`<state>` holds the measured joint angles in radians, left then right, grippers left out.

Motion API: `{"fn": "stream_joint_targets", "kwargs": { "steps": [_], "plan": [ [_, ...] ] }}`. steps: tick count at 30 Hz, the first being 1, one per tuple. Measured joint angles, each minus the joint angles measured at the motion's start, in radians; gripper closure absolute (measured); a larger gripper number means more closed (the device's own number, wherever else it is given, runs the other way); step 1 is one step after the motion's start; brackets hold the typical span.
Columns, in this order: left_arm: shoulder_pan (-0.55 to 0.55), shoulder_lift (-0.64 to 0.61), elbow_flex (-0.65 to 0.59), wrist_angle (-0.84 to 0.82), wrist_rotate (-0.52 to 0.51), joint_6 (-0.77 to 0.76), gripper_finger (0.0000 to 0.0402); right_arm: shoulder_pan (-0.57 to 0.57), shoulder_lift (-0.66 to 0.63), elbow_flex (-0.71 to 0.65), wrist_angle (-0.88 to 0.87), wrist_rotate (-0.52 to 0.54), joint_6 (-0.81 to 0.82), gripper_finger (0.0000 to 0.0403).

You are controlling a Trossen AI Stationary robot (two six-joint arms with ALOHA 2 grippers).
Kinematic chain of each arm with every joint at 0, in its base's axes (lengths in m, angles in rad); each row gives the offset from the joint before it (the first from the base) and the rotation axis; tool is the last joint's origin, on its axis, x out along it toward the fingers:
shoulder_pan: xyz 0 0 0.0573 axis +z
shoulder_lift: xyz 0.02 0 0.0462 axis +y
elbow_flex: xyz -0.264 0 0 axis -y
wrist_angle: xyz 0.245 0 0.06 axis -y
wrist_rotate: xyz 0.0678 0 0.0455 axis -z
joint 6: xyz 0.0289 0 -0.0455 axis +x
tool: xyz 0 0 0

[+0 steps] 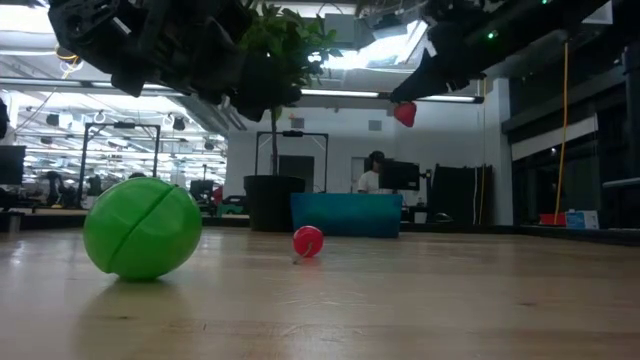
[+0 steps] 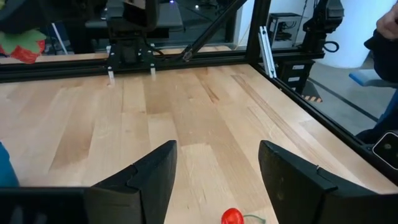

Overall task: Pick and placing Produce into tupperware
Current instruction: Put the red strawberry into the blue container

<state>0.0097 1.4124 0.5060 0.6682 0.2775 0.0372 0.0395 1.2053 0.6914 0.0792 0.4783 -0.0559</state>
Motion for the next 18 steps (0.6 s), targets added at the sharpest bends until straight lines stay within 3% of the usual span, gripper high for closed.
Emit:
{"fn": "stream_joint_targets", "kwargs": {
  "steps": [18],
  "plan": [
    [0.0, 0.001, 0.0, -0.058, 0.0, 0.002, 0.0187, -0.341, 0.094, 0.0, 0.086, -0.535, -0.027, 0.0402]
  ]
}}
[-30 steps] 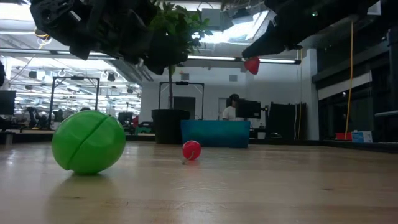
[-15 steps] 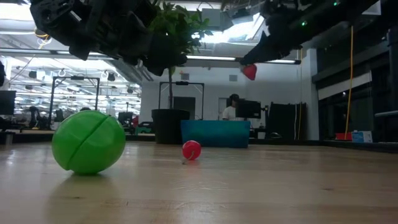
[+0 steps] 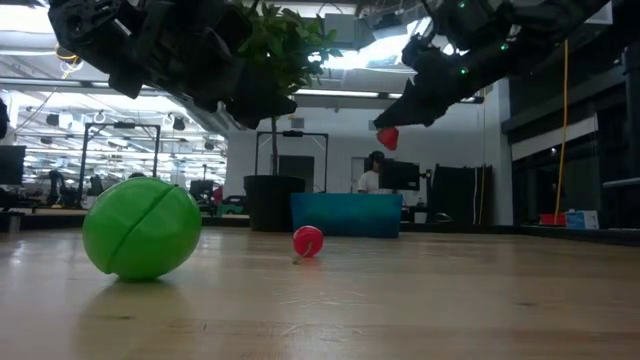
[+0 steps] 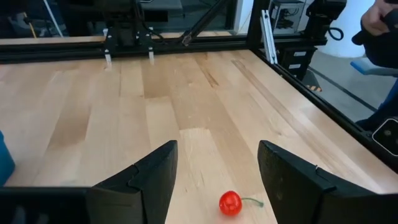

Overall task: Pick and placing Produce into tupperware
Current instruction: Put the red strawberry into the blue container

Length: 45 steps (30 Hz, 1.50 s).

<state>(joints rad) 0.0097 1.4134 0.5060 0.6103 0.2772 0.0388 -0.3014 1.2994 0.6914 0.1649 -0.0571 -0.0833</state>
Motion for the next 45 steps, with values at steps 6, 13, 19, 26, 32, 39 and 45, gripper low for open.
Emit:
{"fn": "stream_joint_targets", "kwargs": {
  "steps": [6, 13, 19, 26, 32, 39, 45],
  "plan": [
    [0.001, 0.0, 0.0, 0.001, -0.048, 0.035, 0.0183, -0.08, 0.086, 0.098, -0.071, -0.124, -0.03, 0.0402],
    [0.001, 0.0, 0.0, 0.002, -0.059, 0.05, 0.0186, -0.148, 0.245, 0.301, -0.2, -0.16, -0.114, 0.0402],
    [0.001, 0.0, 0.0, -0.016, -0.059, 0.051, 0.0187, -0.224, 0.368, 0.419, -0.25, -0.271, -0.134, 0.0402],
    [0.001, 0.0, 0.0, -0.063, -0.06, 0.051, 0.0188, -0.278, 0.444, 0.479, -0.253, -0.313, -0.135, 0.0402],
    [0.001, 0.0, 0.0, -0.063, -0.06, 0.058, 0.0188, -0.283, 0.488, 0.48, -0.25, -0.314, -0.133, 0.0402],
    [0.001, 0.0, 0.0, -0.06, -0.06, 0.071, 0.0188, -0.285, 0.561, 0.48, -0.197, -0.314, -0.129, 0.0402],
    [0.001, 0.0, 0.0, -0.06, -0.06, 0.071, 0.0188, -0.286, 0.582, 0.48, -0.159, -0.314, -0.108, 0.0402]
  ]
}}
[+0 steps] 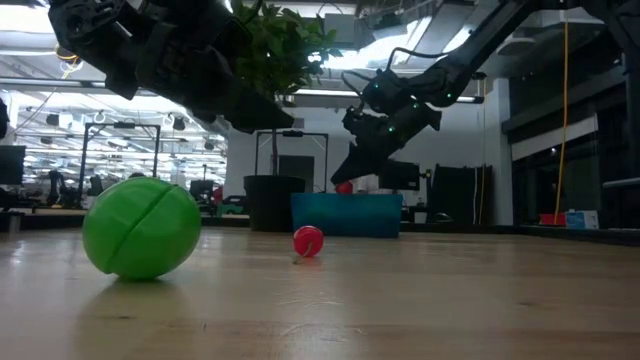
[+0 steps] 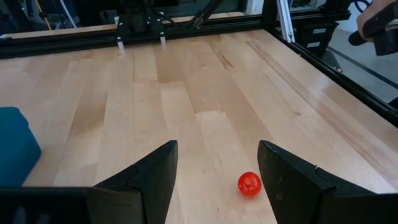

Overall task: Pick and placing Produce into tupperware
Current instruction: Put the red strawberry into the blue container, then put the green avocado into the blue container

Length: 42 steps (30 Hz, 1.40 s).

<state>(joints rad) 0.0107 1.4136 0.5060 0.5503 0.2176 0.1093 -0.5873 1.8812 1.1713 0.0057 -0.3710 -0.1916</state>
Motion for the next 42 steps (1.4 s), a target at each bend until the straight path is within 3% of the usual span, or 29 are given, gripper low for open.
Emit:
{"fn": "stream_joint_targets", "kwargs": {
  "steps": [12, 31, 42],
  "plan": [
    [0.0, 0.0, 0.0, 0.0, 0.0, -0.001, 0.0188, 0.0, 0.0, 0.0, -0.003, 0.0, 0.0, 0.0377],
    [-0.001, 0.0, 0.0, 0.0, 0.0, -0.003, 0.0188, 0.0, 0.0, 0.009, -0.004, 0.004, 0.021, 0.037],
    [0.003, 0.0, 0.0, 0.001, 0.0, -0.024, 0.0188, 0.025, -0.078, 0.038, -0.123, 0.004, 0.052, 0.0369]
  ]
}}
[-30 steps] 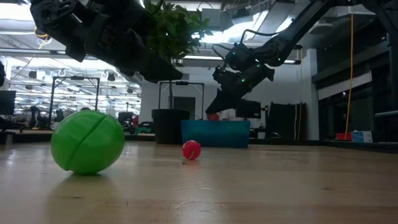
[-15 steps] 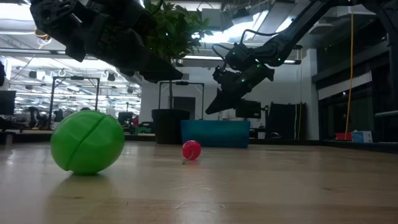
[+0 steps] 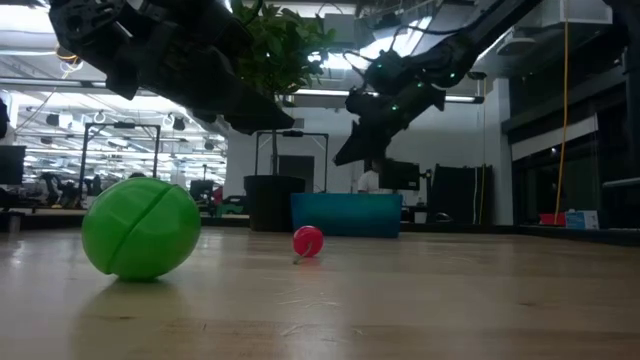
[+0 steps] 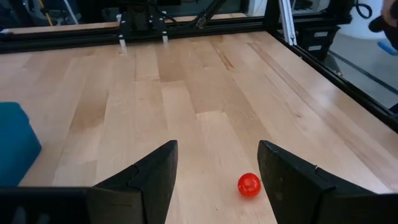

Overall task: Pick and placing Produce into tupperware
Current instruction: Put the green avocado into the blue container

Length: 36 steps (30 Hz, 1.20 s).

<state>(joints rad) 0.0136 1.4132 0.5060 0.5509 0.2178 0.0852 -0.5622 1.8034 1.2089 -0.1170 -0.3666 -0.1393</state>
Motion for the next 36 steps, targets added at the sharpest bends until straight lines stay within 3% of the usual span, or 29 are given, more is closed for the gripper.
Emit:
{"fn": "stream_joint_targets", "kwargs": {
  "steps": [4, 15, 25, 31, 36],
  "plan": [
    [0.007, -0.001, 0.0, 0.0, -0.051, -0.005, 0.0188, 0.026, -0.065, -0.127, 0.071, 0.002, 0.026, 0.0369],
    [0.003, -0.001, 0.0, 0.044, -0.085, -0.024, 0.0188, 0.069, -0.392, -0.589, 0.585, 0.007, 0.137, 0.0369],
    [0.001, -0.003, 0.0, 0.093, -0.106, -0.049, 0.0188, 0.172, -0.647, -0.764, 0.677, 0.007, 0.097, 0.0369],
    [-0.002, -0.033, -0.001, 0.093, -0.131, -0.049, 0.0188, 0.236, -0.731, -0.889, 0.84, 0.006, 0.109, 0.0369],
    [-0.003, -0.11, -0.056, 0.112, -0.132, -0.055, 0.0188, 0.296, -0.767, -0.953, 0.861, 0.006, 0.137, 0.0369]
  ]
}}
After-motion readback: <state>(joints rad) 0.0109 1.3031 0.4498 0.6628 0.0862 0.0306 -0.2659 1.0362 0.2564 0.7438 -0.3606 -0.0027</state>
